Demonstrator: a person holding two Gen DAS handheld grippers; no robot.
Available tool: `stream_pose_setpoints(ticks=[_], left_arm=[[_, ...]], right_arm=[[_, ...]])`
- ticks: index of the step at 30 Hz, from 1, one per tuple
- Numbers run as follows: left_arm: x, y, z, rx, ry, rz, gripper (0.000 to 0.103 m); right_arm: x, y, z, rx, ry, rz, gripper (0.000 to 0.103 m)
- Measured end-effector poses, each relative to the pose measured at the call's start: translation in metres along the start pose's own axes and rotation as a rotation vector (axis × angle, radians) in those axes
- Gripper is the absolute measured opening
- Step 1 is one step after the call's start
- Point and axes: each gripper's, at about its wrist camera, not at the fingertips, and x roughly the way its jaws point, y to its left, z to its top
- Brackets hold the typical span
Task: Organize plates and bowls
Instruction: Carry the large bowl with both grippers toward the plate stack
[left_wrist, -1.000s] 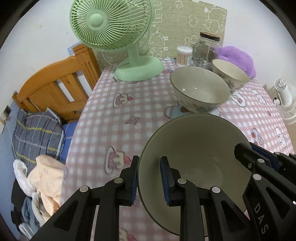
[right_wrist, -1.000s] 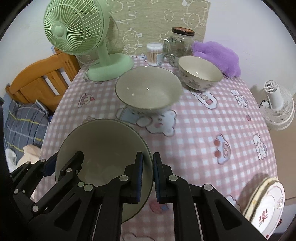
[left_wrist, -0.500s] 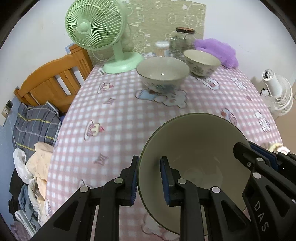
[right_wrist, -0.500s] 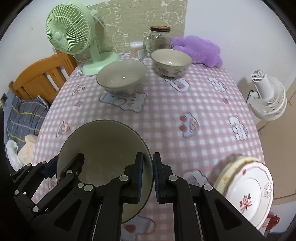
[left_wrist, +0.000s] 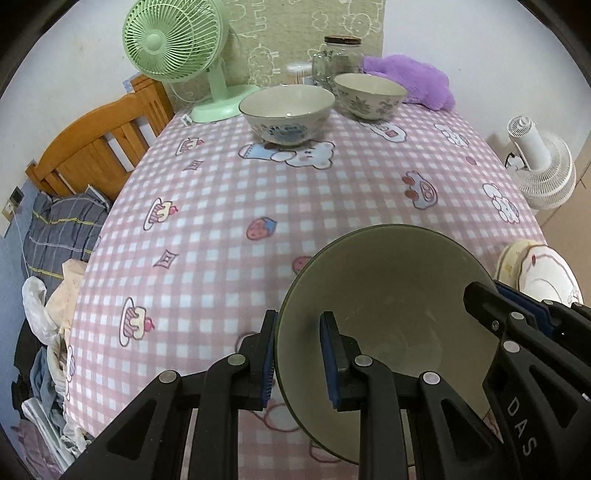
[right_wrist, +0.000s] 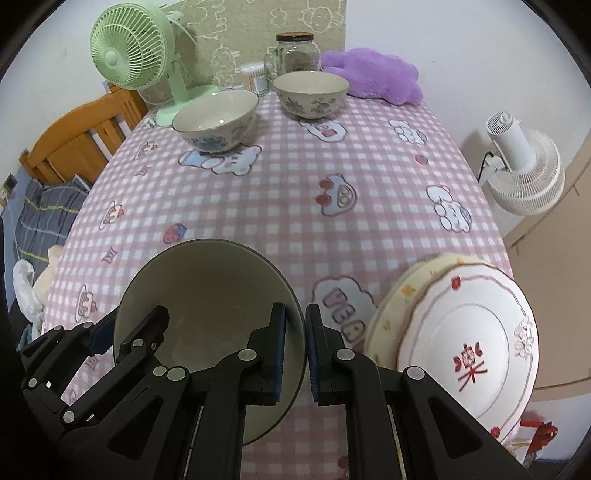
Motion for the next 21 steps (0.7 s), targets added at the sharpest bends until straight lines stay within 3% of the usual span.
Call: stream_pose_setpoints(ticks=[8, 15, 18, 21], left_arm=[[0.004, -0.006, -0.010, 0.003, 0.030, 0.011, 0.020], [0.003, -0.011, -0.016, 0.009, -0.006, 0.033, 0.021], [0.001, -0.012, -0.018, 0.008, -0.011, 0.016, 0.031], [0.001, -0.010, -0.020, -0.002, -0.017, -0.005, 0.034]], right_arm=[[0.010, -0.008, -0.009, 0.000, 0.050, 0.021, 0.014], [0.012, -0.006, -0.014, -0.026, 0.034, 0.018, 0.014], [0.011, -0.006, -0.016, -0.028, 0.028, 0.020, 0.015], [0.009, -0.010, -0.018, -0.015, 0.017, 0.043, 0.015]])
